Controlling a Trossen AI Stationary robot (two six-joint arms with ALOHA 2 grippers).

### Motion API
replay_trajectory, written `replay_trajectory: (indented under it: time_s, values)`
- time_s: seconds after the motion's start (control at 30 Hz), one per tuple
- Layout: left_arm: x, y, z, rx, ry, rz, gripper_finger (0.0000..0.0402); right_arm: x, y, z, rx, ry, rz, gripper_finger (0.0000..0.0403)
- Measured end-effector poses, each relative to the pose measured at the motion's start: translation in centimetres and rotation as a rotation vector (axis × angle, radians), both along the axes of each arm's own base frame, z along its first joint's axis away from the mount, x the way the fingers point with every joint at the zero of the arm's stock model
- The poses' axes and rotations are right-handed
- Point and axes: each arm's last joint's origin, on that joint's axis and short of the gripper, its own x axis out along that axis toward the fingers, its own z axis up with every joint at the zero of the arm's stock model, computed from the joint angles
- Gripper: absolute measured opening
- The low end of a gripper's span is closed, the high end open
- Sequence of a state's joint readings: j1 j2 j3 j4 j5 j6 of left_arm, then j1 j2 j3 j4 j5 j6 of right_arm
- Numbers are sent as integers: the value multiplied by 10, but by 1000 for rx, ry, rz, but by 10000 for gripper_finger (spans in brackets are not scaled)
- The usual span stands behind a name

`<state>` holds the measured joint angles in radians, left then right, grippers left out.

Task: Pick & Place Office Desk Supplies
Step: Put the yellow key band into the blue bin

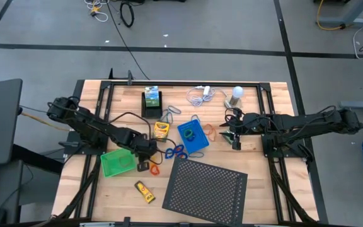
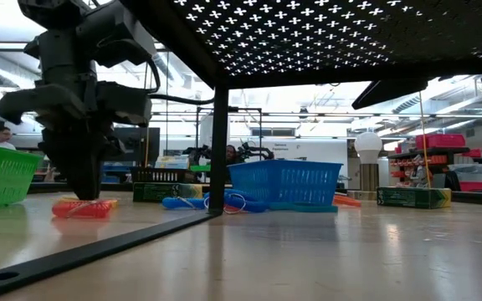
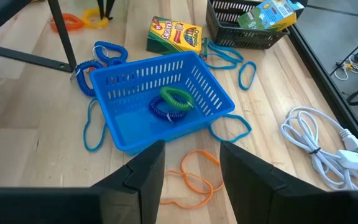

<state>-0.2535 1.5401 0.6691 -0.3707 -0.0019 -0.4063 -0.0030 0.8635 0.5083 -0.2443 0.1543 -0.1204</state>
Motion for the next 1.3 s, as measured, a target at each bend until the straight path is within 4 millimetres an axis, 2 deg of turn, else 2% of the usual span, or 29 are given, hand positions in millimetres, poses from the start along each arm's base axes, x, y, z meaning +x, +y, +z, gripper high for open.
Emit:
replay_trajectory:
  time_s: [0.2, 0.53, 0.67, 0.8, 1.07, 1.3]
  values:
    - [5, -3, 24, 6, -3, -33, 8, 0, 0, 0, 0, -1, 0, 164]
    - [15, 5, 71, 237, -43, -14, 8, 0, 0, 0, 0, -1, 0, 164]
    - [31, 16, 92, 334, -139, -14, 8, 0, 0, 0, -3, 0, 3, 164]
    - [50, 36, 103, 400, -303, -30, 8, 0, 0, 0, -11, 1, 8, 164]
    - [84, 95, 94, 403, -482, -91, 8, 0, 0, 0, -19, 3, 13, 164]
    - [109, 126, 71, 305, -521, -165, 8, 0, 0, 0, -22, 4, 15, 164]
